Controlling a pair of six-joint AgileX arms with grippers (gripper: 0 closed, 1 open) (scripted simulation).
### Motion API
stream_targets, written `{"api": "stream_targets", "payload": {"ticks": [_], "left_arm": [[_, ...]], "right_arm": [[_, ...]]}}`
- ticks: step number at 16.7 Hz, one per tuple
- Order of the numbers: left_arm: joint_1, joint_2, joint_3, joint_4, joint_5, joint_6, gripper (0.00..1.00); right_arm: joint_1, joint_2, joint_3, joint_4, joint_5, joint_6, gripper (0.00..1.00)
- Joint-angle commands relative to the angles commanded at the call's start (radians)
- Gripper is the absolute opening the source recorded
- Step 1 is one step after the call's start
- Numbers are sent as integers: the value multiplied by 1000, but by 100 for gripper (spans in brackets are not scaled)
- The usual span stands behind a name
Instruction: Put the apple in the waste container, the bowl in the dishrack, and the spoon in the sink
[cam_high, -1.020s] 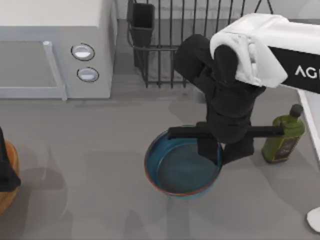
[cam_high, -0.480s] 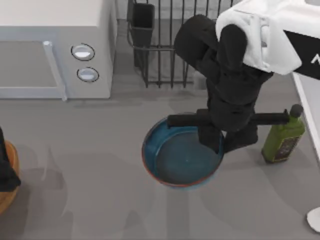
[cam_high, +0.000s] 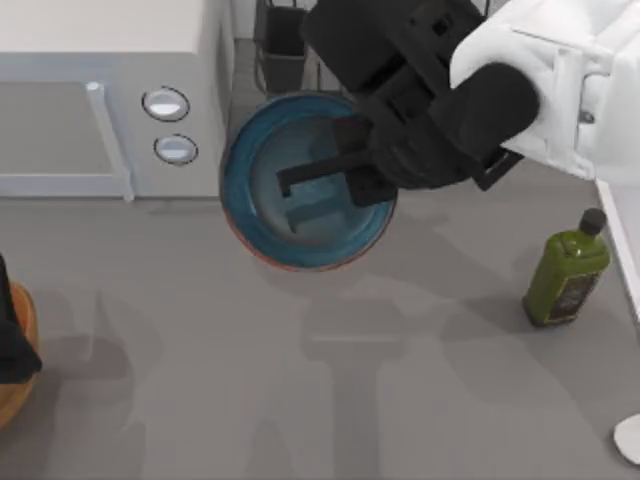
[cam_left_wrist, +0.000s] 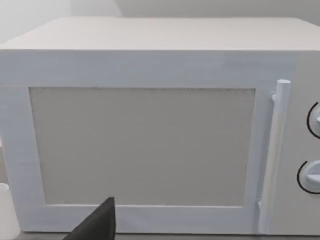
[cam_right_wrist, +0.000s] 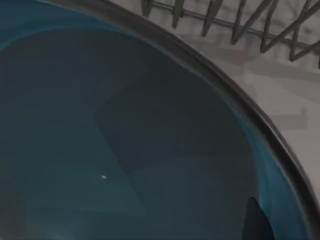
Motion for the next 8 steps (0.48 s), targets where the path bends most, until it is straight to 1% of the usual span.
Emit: {"api": "stream_targets", "payload": {"ticks": [5, 8], "left_arm": [[0, 0, 0, 0, 0, 0, 100], [0, 0, 0, 0, 0, 0, 100]], "right_arm": [[79, -100, -34, 452, 352, -178, 0], [105, -198, -54, 663, 543, -292, 0]]}}
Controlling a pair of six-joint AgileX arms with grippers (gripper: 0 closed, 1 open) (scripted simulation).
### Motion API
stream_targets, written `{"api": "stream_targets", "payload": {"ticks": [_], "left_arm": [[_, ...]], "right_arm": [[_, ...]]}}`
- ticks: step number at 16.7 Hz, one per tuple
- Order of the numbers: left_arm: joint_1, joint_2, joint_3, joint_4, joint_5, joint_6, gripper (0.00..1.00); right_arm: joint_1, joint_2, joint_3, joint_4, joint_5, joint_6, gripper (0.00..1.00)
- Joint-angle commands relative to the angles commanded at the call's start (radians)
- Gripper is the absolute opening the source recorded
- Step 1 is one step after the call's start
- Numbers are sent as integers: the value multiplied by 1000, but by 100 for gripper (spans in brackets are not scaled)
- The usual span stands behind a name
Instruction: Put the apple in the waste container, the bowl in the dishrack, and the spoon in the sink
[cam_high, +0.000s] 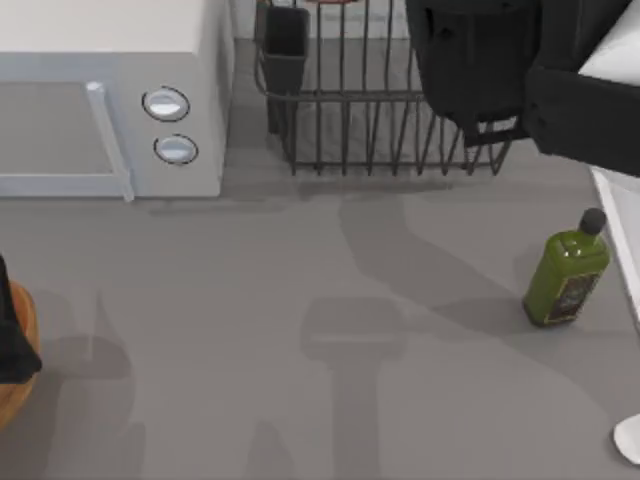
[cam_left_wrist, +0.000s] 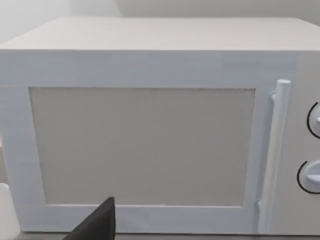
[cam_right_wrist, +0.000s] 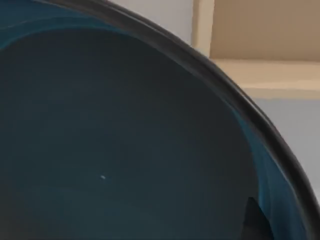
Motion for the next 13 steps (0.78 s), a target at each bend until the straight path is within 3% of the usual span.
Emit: {"api": "stream_targets", "payload": {"ticks": [4, 13], "left_arm": [[0, 0, 0, 0, 0, 0, 100], [0, 0, 0, 0, 0, 0, 100]], "right_arm": [[86, -93, -47, 134, 119, -121, 0], [51, -34, -51, 206, 91, -127, 0]]}}
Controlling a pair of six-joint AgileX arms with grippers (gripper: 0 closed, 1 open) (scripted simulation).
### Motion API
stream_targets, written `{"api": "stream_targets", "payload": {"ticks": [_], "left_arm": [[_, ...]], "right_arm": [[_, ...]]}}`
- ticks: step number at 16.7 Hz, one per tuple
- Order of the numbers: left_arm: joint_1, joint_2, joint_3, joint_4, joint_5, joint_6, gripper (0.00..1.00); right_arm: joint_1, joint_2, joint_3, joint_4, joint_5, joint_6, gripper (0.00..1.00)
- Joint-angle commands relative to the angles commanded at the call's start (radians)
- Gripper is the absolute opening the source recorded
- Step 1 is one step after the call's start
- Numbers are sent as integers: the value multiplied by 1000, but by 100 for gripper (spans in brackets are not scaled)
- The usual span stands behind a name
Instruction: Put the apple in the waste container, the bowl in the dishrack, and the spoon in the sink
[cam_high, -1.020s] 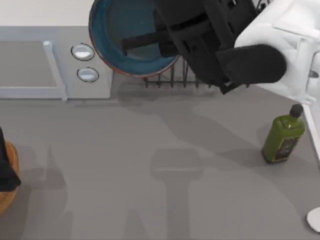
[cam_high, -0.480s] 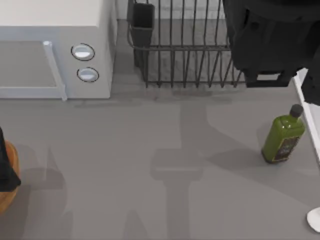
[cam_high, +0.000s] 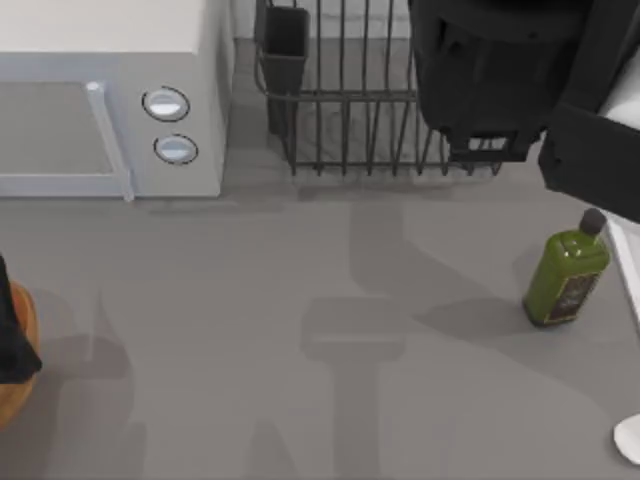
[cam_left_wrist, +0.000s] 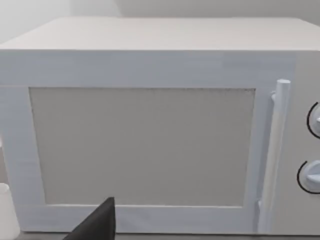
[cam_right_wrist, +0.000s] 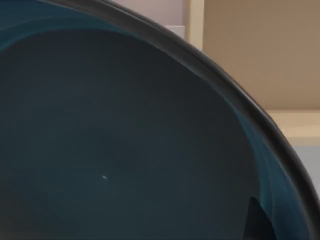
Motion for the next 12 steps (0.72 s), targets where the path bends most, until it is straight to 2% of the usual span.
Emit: {"api": "stream_targets", "payload": {"ticks": [9, 12], "left_arm": [[0, 0, 0, 0, 0, 0, 100], [0, 0, 0, 0, 0, 0, 100]], "right_arm": [[-271, 418, -71, 512, -265, -12, 0], [-343, 513, -96, 631, -340, -14, 0]]}}
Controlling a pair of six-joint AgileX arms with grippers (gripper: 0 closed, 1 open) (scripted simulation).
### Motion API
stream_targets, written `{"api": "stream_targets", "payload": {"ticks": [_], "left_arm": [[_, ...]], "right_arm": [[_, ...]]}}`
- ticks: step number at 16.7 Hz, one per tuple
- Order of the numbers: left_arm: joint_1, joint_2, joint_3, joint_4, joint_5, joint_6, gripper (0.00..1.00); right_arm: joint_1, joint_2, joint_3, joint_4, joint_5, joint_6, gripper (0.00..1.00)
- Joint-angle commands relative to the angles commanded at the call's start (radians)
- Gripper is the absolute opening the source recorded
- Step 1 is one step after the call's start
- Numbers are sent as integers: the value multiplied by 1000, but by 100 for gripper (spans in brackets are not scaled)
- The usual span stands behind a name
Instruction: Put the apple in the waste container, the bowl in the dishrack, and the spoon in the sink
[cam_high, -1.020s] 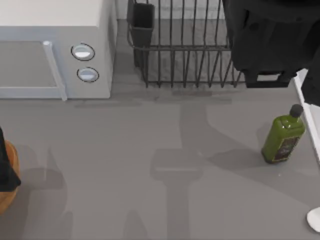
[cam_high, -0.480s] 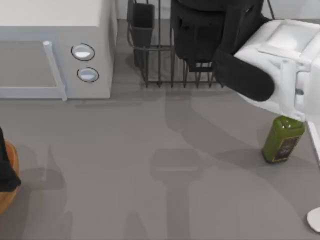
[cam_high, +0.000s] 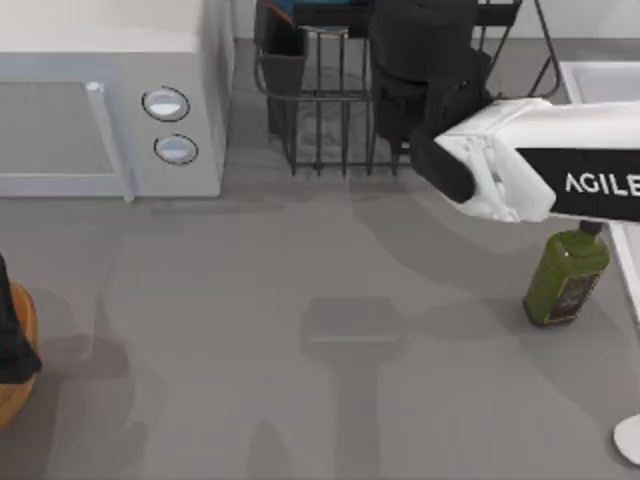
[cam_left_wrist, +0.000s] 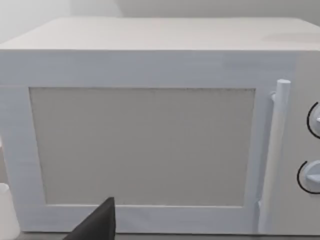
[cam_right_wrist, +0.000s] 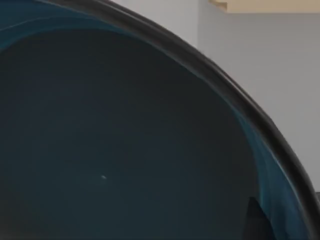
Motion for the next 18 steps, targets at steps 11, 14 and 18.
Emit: {"api": "stream_targets", "payload": {"ticks": [11, 14, 18], "left_arm": [[0, 0, 0, 0, 0, 0, 100], [0, 0, 0, 0, 0, 0, 100], [0, 0, 0, 0, 0, 0, 100]], "right_arm": [[-20, 24, -9, 28, -22, -1, 38], [-20, 24, -9, 28, -22, -1, 60], [-20, 24, -9, 28, -22, -1, 90]]}}
